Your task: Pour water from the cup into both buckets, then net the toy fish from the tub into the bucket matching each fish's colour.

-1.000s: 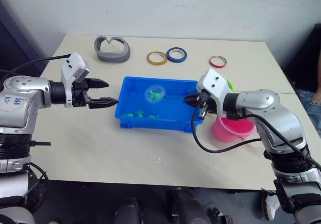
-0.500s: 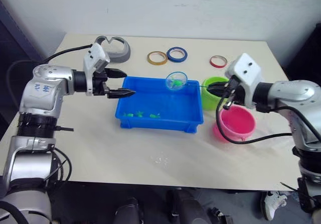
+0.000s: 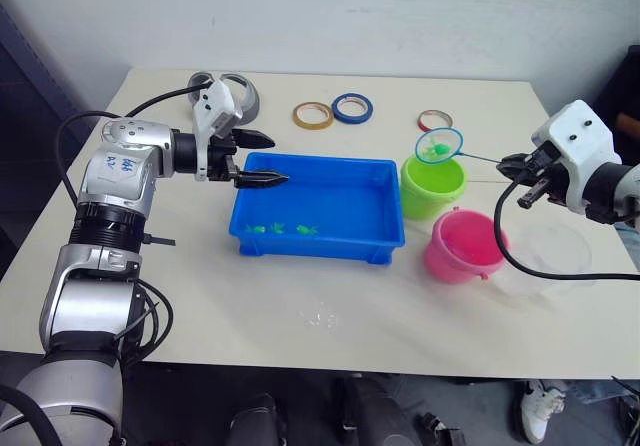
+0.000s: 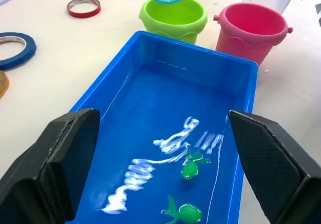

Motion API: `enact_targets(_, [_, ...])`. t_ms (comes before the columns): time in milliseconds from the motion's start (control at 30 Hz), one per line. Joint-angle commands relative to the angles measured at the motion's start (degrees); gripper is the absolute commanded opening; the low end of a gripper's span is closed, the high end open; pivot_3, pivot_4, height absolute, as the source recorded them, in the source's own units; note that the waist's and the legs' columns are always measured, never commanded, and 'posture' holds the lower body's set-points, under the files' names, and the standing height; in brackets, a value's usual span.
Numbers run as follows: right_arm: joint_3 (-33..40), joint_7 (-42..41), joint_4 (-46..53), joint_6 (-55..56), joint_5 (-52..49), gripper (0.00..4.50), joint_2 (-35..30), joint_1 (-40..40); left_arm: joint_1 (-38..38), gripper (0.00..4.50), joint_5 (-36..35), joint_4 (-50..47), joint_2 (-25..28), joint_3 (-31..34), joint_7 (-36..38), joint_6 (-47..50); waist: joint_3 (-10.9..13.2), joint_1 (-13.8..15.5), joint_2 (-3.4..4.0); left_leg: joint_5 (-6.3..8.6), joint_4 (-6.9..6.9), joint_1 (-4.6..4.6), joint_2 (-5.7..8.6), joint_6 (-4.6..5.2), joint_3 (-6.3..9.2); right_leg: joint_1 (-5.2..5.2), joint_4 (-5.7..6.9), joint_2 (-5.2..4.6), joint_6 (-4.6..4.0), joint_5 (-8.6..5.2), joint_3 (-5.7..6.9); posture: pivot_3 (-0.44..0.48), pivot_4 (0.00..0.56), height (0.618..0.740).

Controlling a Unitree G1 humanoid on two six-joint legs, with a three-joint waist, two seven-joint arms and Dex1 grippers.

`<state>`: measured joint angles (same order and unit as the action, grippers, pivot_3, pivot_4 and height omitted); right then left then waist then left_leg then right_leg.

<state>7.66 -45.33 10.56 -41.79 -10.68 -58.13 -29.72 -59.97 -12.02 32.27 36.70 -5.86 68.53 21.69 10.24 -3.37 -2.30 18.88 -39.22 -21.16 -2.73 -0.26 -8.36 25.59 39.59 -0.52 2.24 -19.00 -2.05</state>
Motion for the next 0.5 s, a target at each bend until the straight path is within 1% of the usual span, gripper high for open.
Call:
enact_targets(33, [-1.92, 0.87, -0.81, 6.58, 4.72, 0.0, -2.32, 1.48, -1.56, 4.46, 0.44, -0.93, 0.48, 0.66, 0.67, -0.87, 0.0, 0.1, 0.0, 0.0, 0.0, -0.01, 0.0, 0.0, 0.01, 0.0, -0.01, 0.0, 0.0, 0.0, 0.0, 0.0, 0.15, 0.738])
enact_targets(167, [-4.44, 1.25, -0.53, 12.42, 9.2, 0.0, -3.89, 3.01, -1.12, 4.46, 0.53, -1.5, 0.9, 0.98, 0.86, -0.55, 0.01, 0.12, 0.02, 0.0, 0.0, -0.01, 0.02, 0.0, 0.0, 0.0, -0.02, -0.02, 0.0, 0.0, 0.0, 0.0, 0.15, 0.738])
enact_targets(267, [-6.75, 2.48, 1.25, 19.11, 15.72, 0.0, -6.83, 5.38, -0.83, 4.46, 0.52, -1.95, 1.1, 1.11, 0.92, -0.17, 0.04, 0.16, 0.07, 0.0, 0.0, -0.01, 0.01, 0.0, 0.0, 0.0, 0.0, -0.01, 0.0, 0.0, 0.0, 0.0, 0.15, 0.738])
enact_targets(500, [-8.4, 5.2, 5.74, 29.12, 26.61, 0.0, -9.26, 9.05, -0.66, 4.46, 0.58, -2.12, 0.88, 1.11, 1.02, 0.14, 0.05, 0.12, 0.08, -0.02, 0.0, 0.03, -0.01, -0.04, 0.0, 0.0, 0.03, 0.0, 0.0, 0.0, 0.01, 0.0, 0.15, 0.738])
